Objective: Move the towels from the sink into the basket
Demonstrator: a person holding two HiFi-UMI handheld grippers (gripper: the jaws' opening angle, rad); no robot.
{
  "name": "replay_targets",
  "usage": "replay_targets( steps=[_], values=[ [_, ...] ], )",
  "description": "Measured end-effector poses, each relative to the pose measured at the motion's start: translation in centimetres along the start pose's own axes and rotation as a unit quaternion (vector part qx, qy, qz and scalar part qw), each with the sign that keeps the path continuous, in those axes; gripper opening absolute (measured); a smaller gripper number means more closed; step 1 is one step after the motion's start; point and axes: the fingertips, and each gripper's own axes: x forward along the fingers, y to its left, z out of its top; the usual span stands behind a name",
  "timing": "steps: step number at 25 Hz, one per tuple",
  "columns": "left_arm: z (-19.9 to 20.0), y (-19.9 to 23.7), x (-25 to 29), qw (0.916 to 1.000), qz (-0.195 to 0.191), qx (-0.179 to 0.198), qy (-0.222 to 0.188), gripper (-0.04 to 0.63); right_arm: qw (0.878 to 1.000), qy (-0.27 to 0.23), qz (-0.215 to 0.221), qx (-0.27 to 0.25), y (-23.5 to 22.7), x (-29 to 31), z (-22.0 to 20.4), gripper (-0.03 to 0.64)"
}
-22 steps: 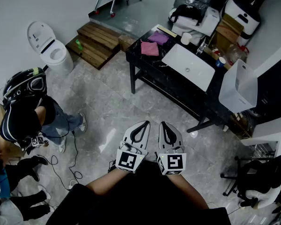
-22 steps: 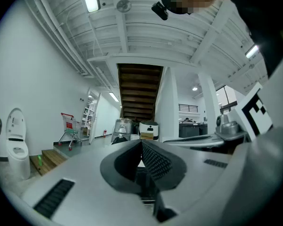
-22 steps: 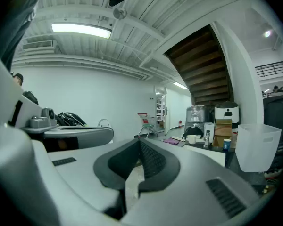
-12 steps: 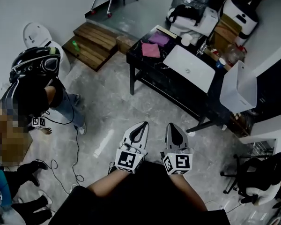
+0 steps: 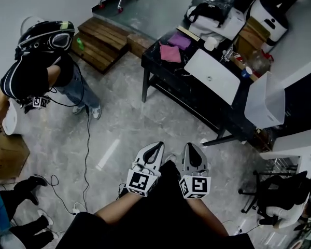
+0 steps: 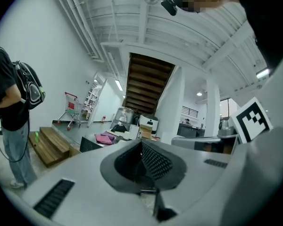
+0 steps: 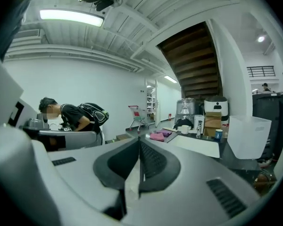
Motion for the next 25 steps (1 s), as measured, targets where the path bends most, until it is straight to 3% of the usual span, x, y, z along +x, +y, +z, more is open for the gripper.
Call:
replay_targets(
  steps=[10, 16, 25],
  values=[
    [-0.1, 3.3, 4.7, 0.9991, 0.031, 0.026, 0.014, 0.014, 0.999, -0.004, 0.032, 0.004, -2.2, 7.4, 0.0, 0.02],
    [1.5, 5.2, 11.1, 0.9974, 0.058, 0.034, 0.024, 0.014, 0.999, 0.008, 0.049, -0.002, -5.8, 13.3, 1.1, 0.02],
    [1.3, 6.1, 21.7, 0.9952, 0.065, 0.053, 0.051, 0.013, 0.998, -0.007, 0.051, 0.036, -14.0, 19.9, 3.6, 0.02]
  ],
)
